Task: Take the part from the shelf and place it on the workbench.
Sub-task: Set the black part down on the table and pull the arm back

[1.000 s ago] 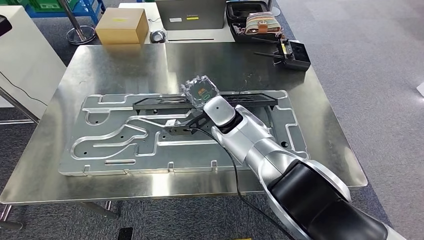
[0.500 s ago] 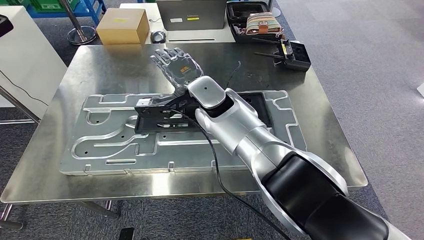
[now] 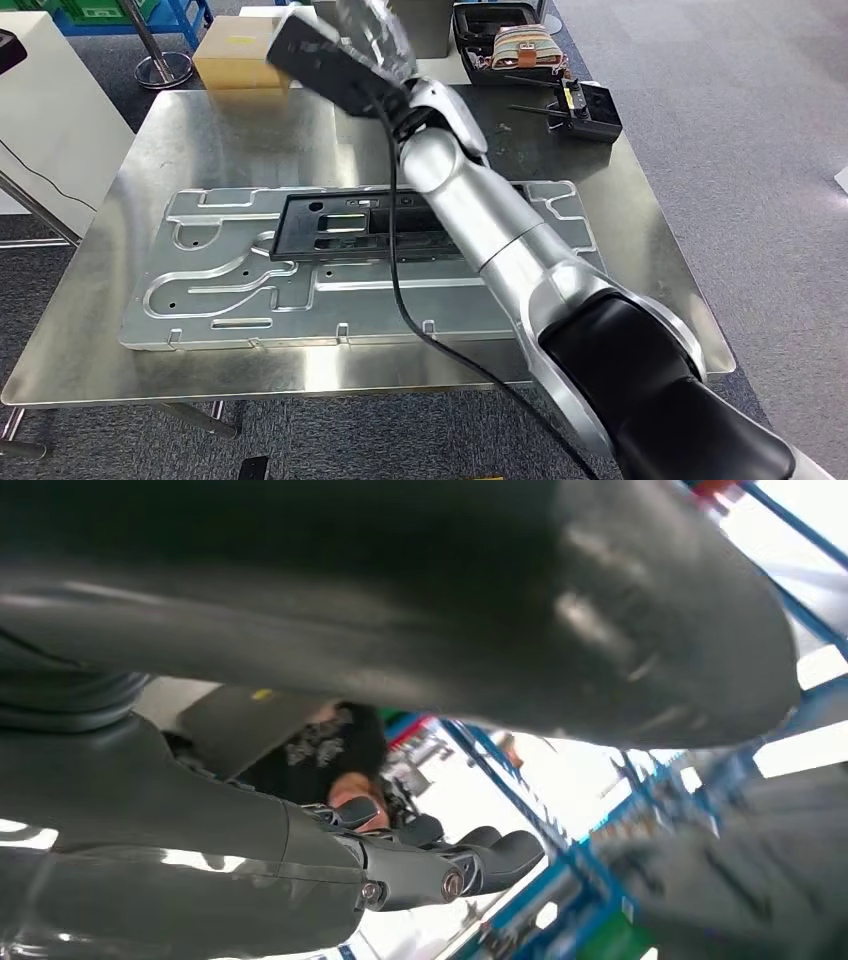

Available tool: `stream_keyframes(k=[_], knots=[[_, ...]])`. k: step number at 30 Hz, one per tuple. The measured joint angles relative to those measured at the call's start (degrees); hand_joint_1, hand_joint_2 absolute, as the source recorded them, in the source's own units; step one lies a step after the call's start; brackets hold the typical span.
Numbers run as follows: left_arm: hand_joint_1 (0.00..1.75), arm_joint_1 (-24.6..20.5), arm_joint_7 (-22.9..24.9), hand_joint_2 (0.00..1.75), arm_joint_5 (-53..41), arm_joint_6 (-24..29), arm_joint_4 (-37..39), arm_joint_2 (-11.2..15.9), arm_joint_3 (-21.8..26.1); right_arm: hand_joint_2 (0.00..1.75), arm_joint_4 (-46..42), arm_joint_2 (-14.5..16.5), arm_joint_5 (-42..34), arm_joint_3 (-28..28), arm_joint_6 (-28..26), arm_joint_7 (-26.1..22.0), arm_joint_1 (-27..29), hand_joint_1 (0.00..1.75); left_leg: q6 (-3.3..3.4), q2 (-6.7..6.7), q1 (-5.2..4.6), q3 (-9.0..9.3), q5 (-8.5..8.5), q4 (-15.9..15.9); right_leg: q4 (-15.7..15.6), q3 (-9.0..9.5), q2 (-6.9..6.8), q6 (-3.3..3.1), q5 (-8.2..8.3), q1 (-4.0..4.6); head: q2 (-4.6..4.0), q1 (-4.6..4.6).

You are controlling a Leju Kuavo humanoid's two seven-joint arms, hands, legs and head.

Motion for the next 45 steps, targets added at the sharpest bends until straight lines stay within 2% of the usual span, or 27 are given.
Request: stream_keyframes(k=[6, 18, 22, 29, 34, 38, 41, 43, 45], knots=[[0.00, 0.17, 0.08, 0.00, 0.44, 0.00, 0.00, 0.15, -0.05, 0.00, -6.99, -6.75, 1.67, -7.69, -0.52, 4.49, -6.40, 0.00, 0.05, -0.12, -0.02, -0.08, 0.03, 0.11, -0.01, 0.03, -0.23, 0.05, 0.03, -0.01, 0.00, 0.00], [0.00, 0.35, -2.59, 0.00, 3.64, -0.28, 0.00, 0.63, 0.77, 0.00, -11.50, -22.74, 7.01, -15.87, -3.02, 8.64, -13.71, 0.00, 0.08, -0.15, -0.04, -0.12, 0.02, 0.25, -0.03, 0.03, -0.28, 0.18, 0.11, -0.03, 0.00, 0.00], [0.00, 0.88, -3.09, 0.00, 4.17, -0.33, 0.00, 0.91, 1.46, 0.00, -10.86, -29.52, 10.42, -17.92, -5.45, 9.99, -16.21, 0.00, 0.11, -0.33, -0.04, -0.21, 0.03, 0.28, -0.04, 0.00, -0.42, 0.22, 0.09, -0.03, 0.00, 0.00], [0.00, 2.13, -4.30, 0.00, 4.34, -0.36, 0.00, 1.68, 4.15, 0.00, -6.29, -43.30, 16.87, -19.26, -7.33, 9.95, -18.96, 0.00, 0.24, -0.52, -0.05, -0.28, -0.05, 0.34, -0.07, 0.01, -0.51, 0.32, 0.03, -0.04, 0.00, 0.00], [0.00, 3.21, -5.21, 0.00, 4.35, -0.39, 0.00, 2.16, 6.37, 0.00, -3.44, -52.03, 17.91, -20.16, -8.70, 9.50, -19.31, 0.00, 0.40, -0.50, -0.10, -0.21, -0.16, 0.41, -0.09, -0.02, -0.45, 0.48, -0.06, -0.14, 0.00, 0.01], [0.00, 4.07, -5.46, 0.00, 4.31, -0.72, 0.00, 2.27, 7.63, 0.00, -0.26, -62.55, 13.98, -22.70, -7.59, 8.22, -18.38, 0.00, 0.62, -1.18, -0.03, -0.24, -0.27, 0.51, -0.12, 0.36, -1.25, 0.80, -0.39, -0.03, 0.00, 0.02], [0.00, 4.70, -5.50, 0.00, 4.30, -0.81, 0.00, 2.46, 8.27, 0.00, 1.35, -68.47, 11.37, -24.89, -6.67, 7.04, -16.49, 0.00, 0.71, -1.18, -0.16, -0.20, -0.38, 0.48, -0.11, 0.36, -1.15, 0.82, -0.44, -0.14, 0.00, 0.02], [0.00, 4.66, -5.49, 0.00, 4.30, -0.91, -0.01, 2.62, 8.54, 0.00, 2.38, -72.06, 8.76, -26.10, -6.68, 7.18, -13.97, 0.00, 0.74, -0.95, -0.15, 0.00, -0.58, 0.47, -0.15, 0.44, -0.84, 0.84, -0.50, -0.13, 0.00, 0.02], [0.00, 4.64, -5.43, 0.00, 4.27, -1.07, -0.03, 2.54, 8.77, 0.00, 4.44, -76.61, 1.27, -29.03, -7.42, 5.10, -5.96, 0.00, 0.73, -0.93, 0.23, 0.38, -0.87, 0.49, -0.46, 1.05, -0.85, 0.85, -0.69, 0.29, 0.00, 0.01]])
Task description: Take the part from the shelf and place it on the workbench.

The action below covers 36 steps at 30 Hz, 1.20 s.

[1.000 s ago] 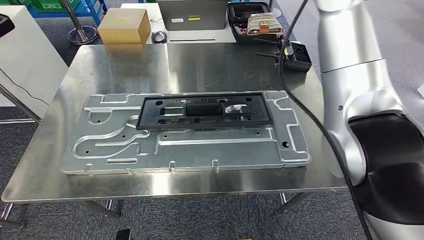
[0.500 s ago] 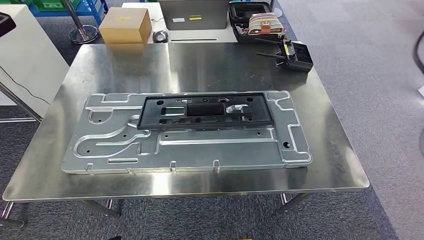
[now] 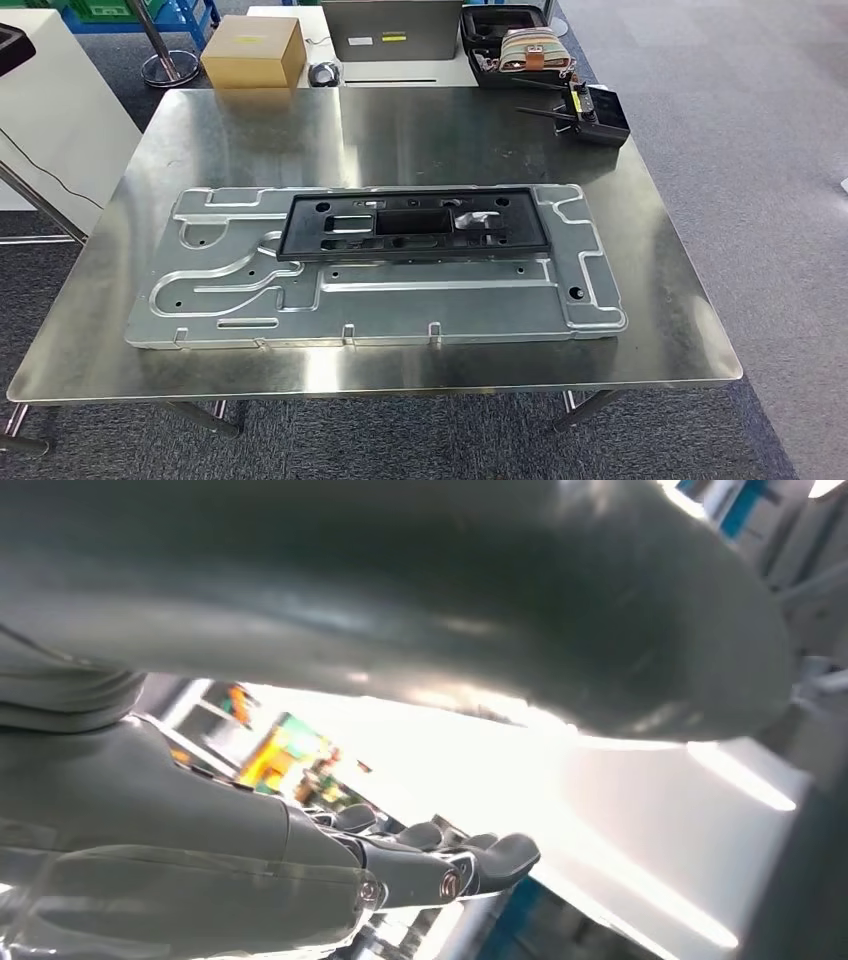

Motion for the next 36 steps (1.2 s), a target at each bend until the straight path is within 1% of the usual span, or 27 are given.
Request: stream_keyframes(k=[1, 2, 3, 4, 5, 7, 9, 11, 14, 17, 24, 26, 27, 28, 30, 33, 34, 36], knots=[[0.00, 0.09, 0.09, 0.00, -0.04, -0.07, -0.02, -0.15, 0.11, 0.00, 1.48, -2.17, -5.67, -2.77, -0.56, -2.24, 6.90, 0.00, -0.04, -0.15, 0.31, 0.24, -0.17, 0.01, -0.30, 0.53, -0.18, -0.02, -0.10, 0.35, 0.00, 0.00], [0.00, 0.22, 0.23, 0.00, -0.15, -0.11, -0.04, -0.32, 0.18, 0.00, 3.05, -3.72, -11.98, -7.01, -1.03, -4.66, 15.27, 0.00, -0.07, -0.35, 0.62, 0.48, -0.32, 0.00, -0.60, 1.08, -0.41, -0.06, -0.18, 0.69, 0.00, 0.01], [0.00, 0.37, 0.39, 0.00, -0.31, -0.14, -0.06, -0.49, 0.21, 0.00, 4.41, -4.43, -17.94, -12.23, -1.38, -6.68, 24.19, 0.00, -0.11, -0.58, 0.85, 0.62, -0.44, -0.02, -0.81, 1.54, -0.67, -0.10, -0.24, 0.92, 0.00, 0.01], [0.00, 0.46, 0.53, 0.00, -0.47, -0.14, -0.07, -0.64, 0.21, 0.00, 5.44, -4.07, -22.94, -18.30, -1.74, -8.06, 32.83, 0.00, -0.13, -0.80, 0.92, 0.72, -0.51, -0.03, -0.92, 1.80, -0.88, -0.13, -0.31, 1.00, 0.00, 0.02], [0.00, 0.49, 0.61, 0.00, -0.63, -0.15, -0.08, -0.75, 0.22, 0.00, 6.24, -2.95, -26.75, -24.44, -2.13, -8.92, 40.49, 0.00, -0.14, -0.93, 0.92, 0.75, -0.54, -0.07, -0.94, 1.91, -1.00, -0.15, -0.36, 0.97, 0.00, 0.02], [0.00, 0.40, 0.57, 0.00, -0.72, -0.18, -0.09, -0.87, 0.27, 0.00, 7.43, 0.84, -30.46, -34.90, -3.12, -10.21, 52.48, 0.00, -0.14, -1.05, 0.82, 0.86, -0.54, -0.12, -0.93, 1.92, -1.13, -0.13, -0.43, 0.84, 0.00, 0.02], [0.00, 0.34, 0.52, 0.00, -0.69, -0.25, -0.10, -0.88, 0.42, 0.00, 8.43, 4.79, -31.32, -42.48, -3.88, -11.26, 60.63, 0.00, -0.13, -1.11, 0.65, 0.96, -0.54, -0.16, -0.87, 1.82, -1.16, -0.12, -0.49, 0.65, 0.00, 0.03], [0.00, 0.33, 0.51, 0.00, -0.67, -0.31, -0.10, -0.86, 0.56, 0.00, 9.05, 7.68, -31.09, -48.06, -4.36, -10.99, 65.95, 0.00, -0.10, -1.09, 0.33, 0.99, -0.52, -0.26, -0.67, 1.61, -1.11, -0.10, -0.59, 0.31, 0.00, 0.03], [0.00, 0.28, 0.46, 0.00, -0.67, -0.31, -0.10, -0.79, 0.68, 0.00, 9.28, 9.81, -30.25, -53.19, -4.57, -9.16, 70.43, 0.00, -0.13, -0.76, 0.08, 1.07, -0.55, -0.34, -0.45, 1.39, -0.75, -0.16, -0.71, 0.05, 0.00, 0.02], [0.00, 0.16, 0.44, 0.00, -0.67, -0.31, -0.10, -0.77, 0.79, 0.00, 9.28, 10.99, -29.87, -56.32, -4.56, -8.26, 72.86, 0.00, -0.17, -0.31, 0.03, 1.19, -0.65, -0.36, -0.35, 1.32, -0.34, -0.20, -0.74, 0.02, 0.00, 0.01], [0.00, -0.07, 0.42, 0.00, -0.66, -0.32, -0.10, -0.73, 1.02, 0.00, 9.27, 12.10, -29.81, -58.89, -4.57, -8.00, 75.11, 0.00, -0.18, 0.16, -0.15, 1.35, -0.72, -0.37, -0.18, 1.24, 0.13, -0.20, -0.75, -0.17, 0.00, 0.01], [0.00, -0.11, 0.35, 0.00, -0.66, -0.34, -0.10, -0.72, 1.03, 0.00, 9.27, 12.45, -29.80, -59.15, -4.79, -7.18, 75.40, 0.00, -0.18, 0.19, -0.19, 1.40, -0.72, -0.37, -0.16, 1.22, 0.16, -0.20, -0.76, -0.21, 0.00, 0.01], [0.00, -0.15, 0.26, 0.00, -0.67, -0.38, -0.10, -0.72, 1.04, 0.00, 9.26, 13.21, -29.65, -59.43, -5.32, -6.38, 75.64, 0.00, -0.18, 0.20, -0.17, 1.42, -0.72, -0.38, -0.17, 1.23, 0.17, -0.19, -0.77, -0.19, 0.00, 0.01], [0.00, -0.20, 0.17, 0.00, -0.69, -0.42, -0.10, -0.72, 1.04, 0.00, 9.23, 14.67, -29.23, -59.92, -6.36, -5.56, 75.91, 0.00, -0.19, 0.21, -0.13, 1.44, -0.73, -0.38, -0.18, 1.25, 0.17, -0.20, -0.78, -0.12, 0.00, 0.01], [0.00, -0.29, 0.10, 0.00, -0.80, -0.49, -0.12, -0.75, 1.04, 0.00, 9.21, 19.17, -27.68, -61.23, -9.49, -4.43, 76.34, 0.00, -0.25, 0.19, 0.10, 1.45, -0.77, -0.37, -0.25, 1.37, 0.15, -0.22, -0.79, 0.12, 0.00, 0.00], [0.00, -0.34, 0.55, 0.00, -1.49, -0.49, -0.21, -0.88, 1.00, 0.00, 11.07, 28.47, -23.95, -62.28, -15.14, -1.78, 76.36, 0.00, -0.32, 0.19, 0.24, 1.48, -0.81, -0.35, -0.28, 1.45, 0.15, -0.28, -0.81, 0.24, 0.00, 0.00], [0.00, -0.38, 0.72, 0.00, -1.81, -0.47, -0.22, -0.92, 0.96, 0.00, 12.25, 32.03, -22.34, -62.33, -17.01, 0.11, 76.30, 0.00, -0.35, 0.20, 0.22, 1.49, -0.82, -0.36, -0.21, 1.44, 0.18, -0.32, -0.83, 0.22, 0.00, 0.00], [0.00, -0.61, 0.92, 0.00, -2.19, -0.38, -0.23, -0.93, 0.87, 0.00, 14.18, 37.78, -18.76, -62.13, -19.62, 4.82, 76.12, 0.00, -0.44, 0.24, 0.20, 1.50, -0.84, -0.37, -0.07, 1.40, 0.22, -0.43, -0.89, 0.21, 0.00, 0.00]])
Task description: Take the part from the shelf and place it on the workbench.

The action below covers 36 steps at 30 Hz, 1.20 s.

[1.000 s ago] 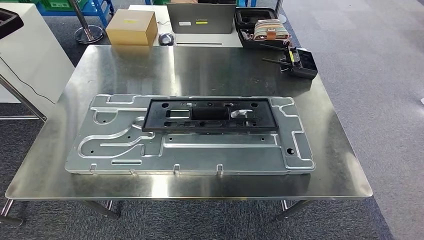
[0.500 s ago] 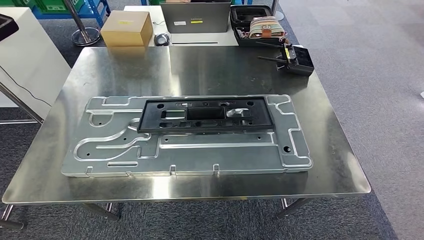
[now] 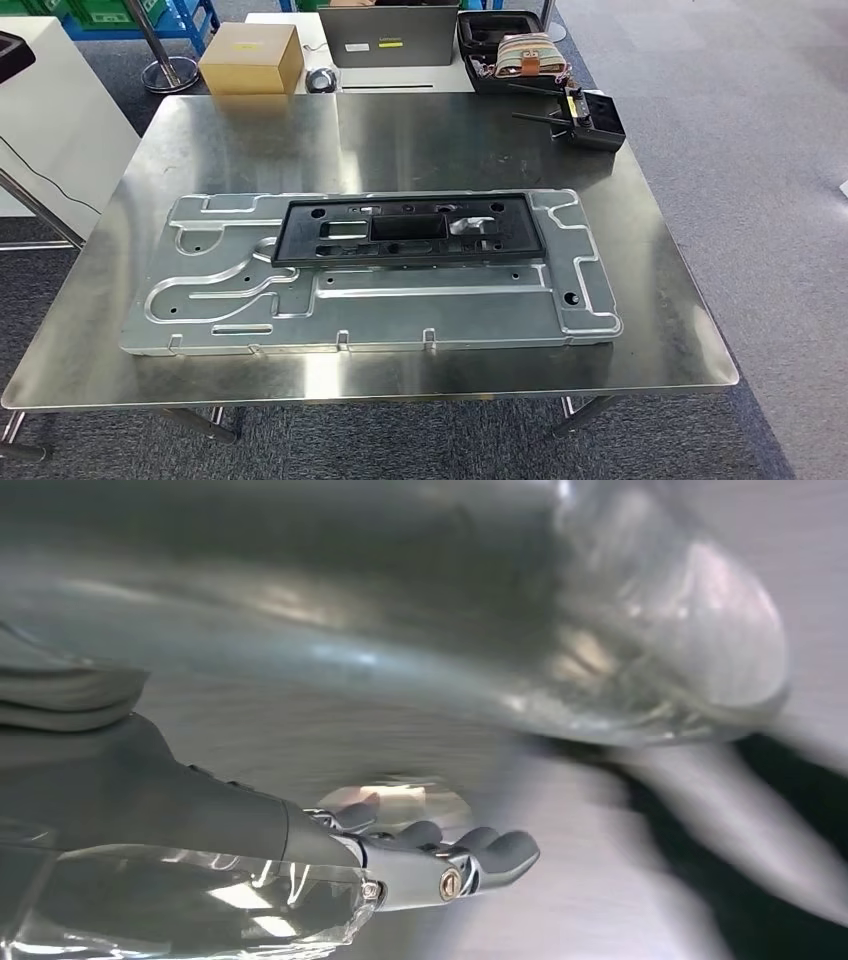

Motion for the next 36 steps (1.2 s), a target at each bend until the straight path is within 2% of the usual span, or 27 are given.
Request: stream_keyframes(k=[2, 4, 6, 8, 10, 13, 16, 17, 18, 20, 21, 22, 23, 24, 26, 27, 28, 31, 32, 33, 35, 36], knots=[[0.00, -0.39, 0.17, 0.00, -0.19, 0.21, 0.00, -0.02, -0.14, 0.00, 1.76, 5.93, 6.03, 1.16, 0.63, 7.43, -0.23, 0.00, -0.13, 0.04, 0.04, 0.03, -0.02, -0.01, 0.12, -0.03, 0.03, -0.14, -0.06, 0.04, 0.00, -0.01], [0.00, -0.80, 1.07, 0.00, -0.88, 0.78, -0.02, -0.10, -0.51, 0.00, 3.21, 11.72, 15.09, 4.72, 6.07, 15.64, -0.48, 0.00, -0.28, 0.07, 0.10, 0.07, -0.02, -0.03, 0.19, -0.04, 0.06, -0.31, -0.10, 0.10, 0.00, -0.01], [0.00, -1.11, 3.49, 0.00, -2.39, 1.72, -0.05, -0.24, -1.41, 0.00, 4.28, 16.92, 23.51, 10.29, 11.24, 19.66, -0.82, 0.00, -0.43, 0.16, 0.12, 0.10, -0.01, -0.03, 0.24, -0.09, 0.14, -0.46, -0.09, 0.07, 0.00, -0.01], [0.00, -1.31, 6.83, 0.00, -4.09, 2.55, -0.07, -0.36, -2.86, 0.00, 5.17, 21.24, 28.18, 15.74, 13.08, 19.28, -1.41, 0.00, -0.43, 0.24, -0.06, 0.11, -0.04, 0.08, 0.30, -0.14, 0.21, -0.47, -0.07, -0.17, 0.00, -0.03], [0.00, -1.40, 9.40, 0.00, -5.19, 2.87, -0.07, -0.42, -4.34, 0.00, 5.80, 24.08, 30.42, 19.97, 14.17, 18.03, -1.96, 0.00, -0.32, 0.25, -0.32, 0.11, -0.12, 0.21, 0.39, -0.15, 0.21, -0.36, -0.11, -0.40, 0.00, -0.05], [0.00, -1.41, 10.84, 0.00, -5.56, 2.91, -0.07, -0.43, -5.70, 0.00, 6.14, 25.86, 32.78, 24.55, 16.12, 17.33, -2.42, 0.00, -0.07, 0.24, -0.54, 0.05, -0.23, 0.34, 0.46, -0.12, 0.21, -0.11, -0.16, -0.57, 0.00, -0.08], [0.00, -1.37, 11.10, 0.00, -5.52, 2.93, -0.07, -0.48, -6.33, 0.00, 6.29, 26.50, 34.29, 27.96, 17.47, 17.63, -2.52, 0.00, 0.61, 0.37, -0.42, 0.23, 0.45, -0.18, 0.61, -0.07, 0.21, 0.46, -0.31, -0.68, 0.00, -0.07], [0.00, -1.36, 11.10, 0.00, -5.53, 2.91, -0.07, -0.52, -6.56, 0.00, 6.36, 26.60, 34.56, 28.77, 17.71, 17.83, -2.51, 0.00, 0.92, 0.50, -0.28, 0.27, 0.86, -0.57, 1.53, -0.35, 0.20, 0.63, -1.35, -0.69, 0.00, -0.07], [0.00, -1.35, 11.10, 0.00, -5.56, 2.85, -0.07, -0.58, -6.77, 0.00, 6.43, 26.73, 34.72, 29.46, 17.87, 18.03, -2.51, 0.00, 1.15, 0.64, -0.10, 0.22, 1.18, -0.95, 3.50, -1.04, 0.18, 0.77, -3.19, -0.70, 0.00, -0.07], [0.00, -1.33, 11.10, 0.00, -5.68, 2.66, -0.07, -0.67, -7.09, 0.00, 6.54, 27.03, 34.88, 30.48, 18.09, 18.52, -2.50, 0.00, 1.34, 0.88, -0.08, -0.29, 1.56, -1.05, 10.64, -3.56, 0.15, 1.06, -8.18, -0.91, 0.00, -0.07], [0.00, -1.32, 11.11, 0.00, -5.73, 2.56, -0.07, -0.68, -7.17, 0.00, 6.59, 27.17, 34.90, 30.83, 18.16, 18.70, -2.48, 0.00, 1.27, 0.95, -0.09, -0.68, 1.70, -0.93, 14.17, -4.68, 0.14, 1.24, -9.97, -1.05, 0.00, -0.07], [0.00, -1.31, 11.12, 0.00, -5.76, 2.49, -0.07, -0.69, -7.27, 0.00, 6.62, 27.26, 34.91, 31.09, 18.21, 18.83, -2.45, 0.00, 1.17, 0.99, -0.08, -1.10, 1.88, -0.76, 16.25, -5.09, 0.12, 1.41, -10.73, -1.21, 0.00, -0.07], [0.00, -1.31, 11.14, 0.00, -5.78, 2.42, -0.07, -0.69, -7.38, 0.00, 6.65, 27.31, 34.91, 31.29, 18.21, 18.89, -2.43, 0.00, 1.03, 1.01, -0.05, -1.53, 2.06, -0.57, 16.03, -4.38, 0.10, 1.55, -10.31, -1.38, 0.00, -0.07], [0.00, -1.32, 11.15, 0.00, -5.79, 2.37, -0.07, -0.70, -7.48, 0.00, 6.66, 27.33, 34.91, 31.49, 18.21, 18.93, -2.44, 0.00, 0.83, 1.01, 0.02, -1.98, 2.25, -0.32, 13.35, -2.41, 0.07, 1.68, -8.95, -1.56, 0.00, -0.07], [0.00, -1.34, 11.17, 0.00, -5.80, 2.31, -0.07, -0.72, -7.66, 0.00, 6.67, 27.38, 34.92, 31.84, 18.21, 18.95, -2.60, 0.00, 0.24, 0.97, 0.13, -2.75, 2.66, 0.24, 5.15, 2.84, 0.09, 1.76, -6.26, -1.78, 0.00, -0.07], [0.00, -1.37, 11.18, 0.00, -5.81, 2.30, -0.07, -0.71, -7.77, 0.00, 6.67, 27.43, 34.93, 31.99, 18.20, 18.95, -2.66, 0.00, -0.14, 0.94, 0.15, -2.96, 2.90, 0.47, 2.33, 4.49, 0.21, 1.55, -5.30, -1.68, 0.00, -0.06], [0.00, -1.39, 11.18, 0.00, -5.81, 2.30, -0.07, -0.70, -7.89, 0.00, 6.67, 27.49, 34.94, 32.10, 18.19, 18.96, -2.72, 0.00, -0.55, 0.91, 0.14, -3.07, 3.17, 0.64, 1.01, 5.10, 0.34, 1.22, -4.97, -1.52, 0.00, -0.06], [0.00, -1.37, 11.19, 0.00, -5.93, 2.30, -0.07, -0.68, -8.20, 0.00, 6.70, 27.63, 34.94, 32.27, 18.18, 18.97, -2.81, 0.00, -1.91, 0.81, 0.27, -3.26, 4.01, 0.52, 0.95, 4.04, 0.41, -0.33, -3.97, -1.25, 0.00, -0.06], [0.00, -1.32, 11.19, 0.00, -6.00, 2.30, -0.07, -0.66, -8.27, 0.00, 6.72, 27.67, 34.95, 32.29, 18.18, 18.98, -2.84, 0.00, -2.26, 0.79, 0.36, -3.60, 3.06, 1.08, 0.91, 3.52, 0.28, -0.91, -3.40, -1.28, 0.00, -0.07], [0.00, -1.28, 11.19, 0.00, -6.05, 2.30, -0.07, -0.63, -8.33, 0.00, 6.73, 27.70, 34.97, 32.31, 18.17, 18.98, -2.83, 0.00, -2.53, 0.78, 0.45, -4.18, 1.00, 2.69, 0.80, 2.88, 0.13, -1.42, -2.76, -1.33, 0.00, -0.07], [0.00, -1.30, 11.18, 0.00, -6.08, 2.28, -0.07, -0.60, -8.41, 0.00, 6.75, 27.72, 35.08, 32.32, 18.16, 18.91, -2.75, 0.00, -2.89, 0.83, 0.53, -5.93, -5.33, 9.15, 0.78, 1.25, -0.06, -2.01, -1.48, -1.16, 0.00, -0.08], [0.00, -1.33, 11.17, 0.00, -6.08, 2.25, -0.07, -0.60, -8.44, 0.00, 6.75, 27.73, 35.18, 32.33, 18.17, 18.83, -2.70, 0.00, -2.99, 0.83, 0.53, -6.60, -7.85, 13.05, 0.82, 0.32, -0.11, -2.13, -0.80, -0.99, 0.00, -0.09]])
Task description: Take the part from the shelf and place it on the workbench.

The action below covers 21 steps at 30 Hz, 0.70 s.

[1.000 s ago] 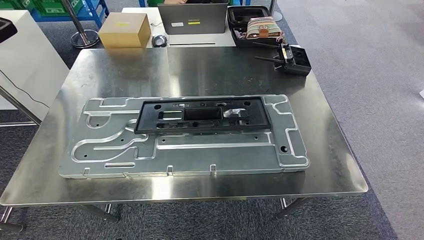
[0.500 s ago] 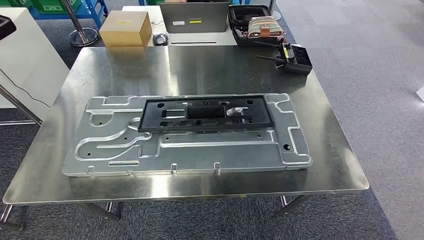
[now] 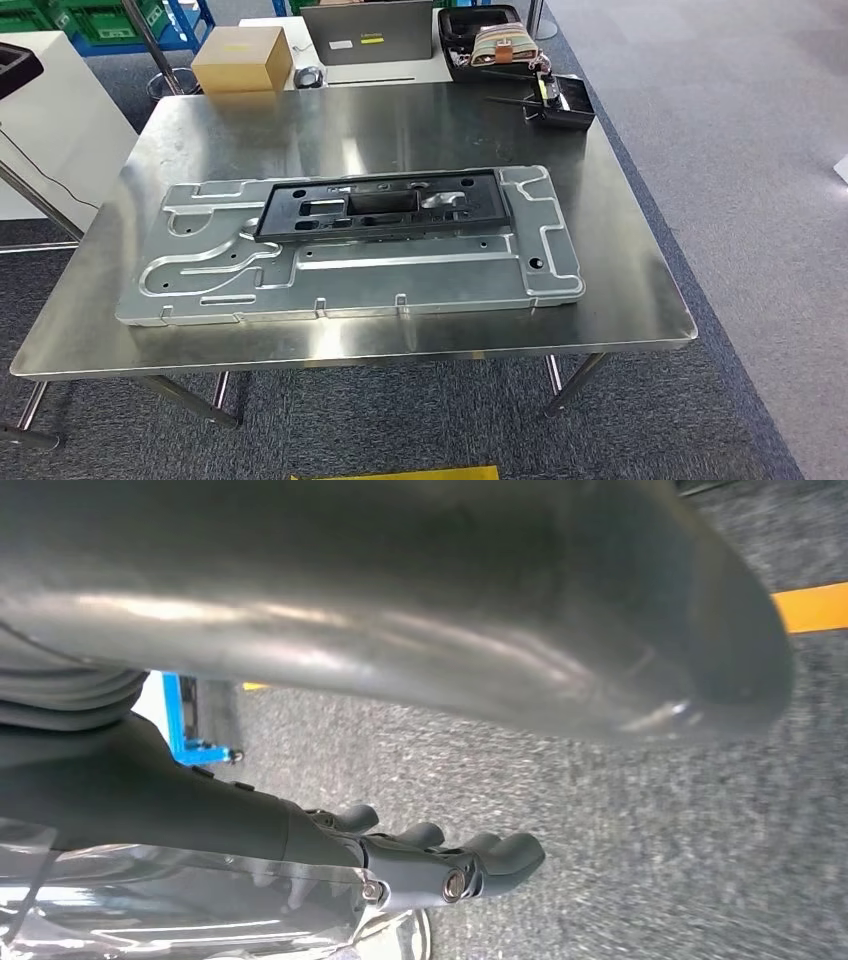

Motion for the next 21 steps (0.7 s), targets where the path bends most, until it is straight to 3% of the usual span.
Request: stream_keyframes(k=[1, 2, 3, 5, 7, 9, 11, 12, 15, 16, 17, 18, 20, 21], knots=[[0.00, -0.02, -0.01, 0.00, -0.01, -0.05, 0.00, 0.00, -0.01, 0.00, 0.00, 0.00, 0.12, 0.02, 0.01, -0.12, 0.03, 0.00, 0.00, 0.00, -0.02, -0.08, -1.18, 3.00, 0.05, -0.97, -0.04, -0.07, 0.69, 0.21, 0.00, 0.01], [0.00, -0.02, 0.00, 0.00, -0.01, -0.09, 0.00, 0.00, -0.02, 0.00, 0.00, 0.00, 0.25, 0.05, 0.01, -0.27, 0.04, 0.00, 0.14, 0.00, -0.07, 0.66, -1.03, 4.43, 0.11, -1.89, -0.06, -0.11, 1.36, 0.42, 0.00, 0.00], [0.00, -0.03, 0.01, 0.00, 0.01, -0.14, 0.00, 0.00, -0.03, 0.00, 0.00, 0.00, 0.39, 0.11, 0.02, -0.42, 0.04, 0.00, 0.47, 0.00, -0.20, 2.48, 0.21, 3.69, 0.16, -2.73, -0.07, -0.14, 1.99, 0.66, 0.00, 0.00], [0.00, -0.19, 0.02, 0.00, 0.07, -0.20, 0.00, 0.04, -0.03, 0.00, 0.00, 0.01, 0.73, 0.26, 0.02, -0.78, -0.03, 0.00, 1.84, -0.01, -0.74, 8.85, 2.29, -3.54, 0.24, -3.92, -0.05, -0.12, 3.14, 0.94, 0.00, 0.00], [0.00, -0.50, 0.04, 0.00, 0.13, -0.25, 0.01, 0.24, -0.03, 0.00, 0.01, 0.10, 0.98, 0.36, -0.01, -1.08, -0.07, 0.00, 3.19, 0.11, -1.49, 14.94, 1.60, -12.19, 0.21, -4.43, -0.13, 0.25, 4.17, 0.99, 0.00, 0.01], [0.00, -0.68, 0.09, 0.00, 0.07, -0.29, 0.02, 0.39, -0.07, 0.00, 0.02, 0.17, 1.03, 0.40, -0.05, -1.23, -0.09, 0.00, 3.83, 0.22, -2.07, 16.73, 1.14, -15.63, -0.02, -4.48, -0.27, 0.99, 5.16, 0.69, 0.00, 0.00], [0.00, -0.74, 0.26, 0.00, -0.10, -0.38, 0.02, 0.32, -0.16, 0.00, 0.03, 0.08, 1.01, 0.41, -0.15, -1.25, -0.07, 0.00, 4.35, 0.40, -1.96, 16.07, 2.66, -16.27, 0.22, -4.75, -0.20, 1.68, 5.04, 0.48, 0.00, 0.01], [0.00, -0.78, 0.37, 0.00, -0.22, -0.43, 0.02, 0.29, -0.24, 0.00, 0.04, 0.03, 0.98, 0.41, -0.20, -1.25, -0.06, 0.00, 4.64, 0.53, -1.78, 15.50, 3.58, -16.58, 1.33, -5.22, -0.10, 1.97, 3.41, 0.46, 0.00, 0.01], [0.00, -0.83, 0.61, 0.00, -0.54, -0.56, 0.02, 0.27, -0.45, 0.00, 0.04, -0.11, 0.98, 0.41, -0.27, -1.22, 0.01, 0.00, 4.94, 0.77, -1.58, 12.92, 5.91, -16.71, 10.41, -7.61, 0.08, 2.76, -5.17, 0.12, 0.00, 0.01], [0.00, -0.82, 0.63, 0.00, -0.60, -0.60, 0.02, 0.26, -0.49, 0.00, 0.04, -0.14, 1.02, 0.41, -0.28, -1.21, 0.03, 0.00, 4.81, 0.83, -1.55, 11.90, 6.54, -16.49, 13.67, -8.05, 0.07, 3.04, -6.49, -0.04, 0.00, 0.02], [0.00, -0.82, 0.64, 0.00, -0.63, -0.63, 0.02, 0.24, -0.52, 0.00, 0.04, -0.17, 1.07, 0.41, -0.28, -1.19, 0.04, 0.00, 4.65, 0.89, -1.50, 10.80, 7.14, -16.14, 15.64, -7.79, 0.05, 3.30, -6.33, -0.19, 0.00, 0.02], [0.00, -0.82, 0.64, 0.00, -0.64, -0.65, 0.02, 0.22, -0.55, 0.00, 0.04, -0.22, 1.13, 0.41, -0.29, -1.15, 0.04, 0.00, 4.46, 0.95, -1.41, 9.66, 7.64, -15.67, 15.83, -6.71, 0.04, 3.51, -5.06, -0.36, 0.00, 0.02], [0.00, -0.83, 0.64, 0.00, -0.61, -0.65, 0.02, 0.18, -0.57, 0.00, 0.04, -0.31, 1.29, 0.41, -0.27, -1.01, 0.00, 0.00, 3.97, 1.00, -1.20, 7.50, 8.36, -14.41, 10.44, -1.65, 0.02, 3.74, -2.28, -0.66, 0.00, 0.02], [0.00, -0.84, 0.64, 0.00, -0.58, -0.65, 0.02, 0.17, -0.57, 0.00, 0.04, -0.34, 1.39, 0.41, -0.24, -0.90, -0.06, 0.00, 3.70, 0.99, -1.19, 6.60, 8.58, -13.67, 6.21, 1.42, 0.05, 3.72, -2.34, -0.65, 0.00, 0.01]])
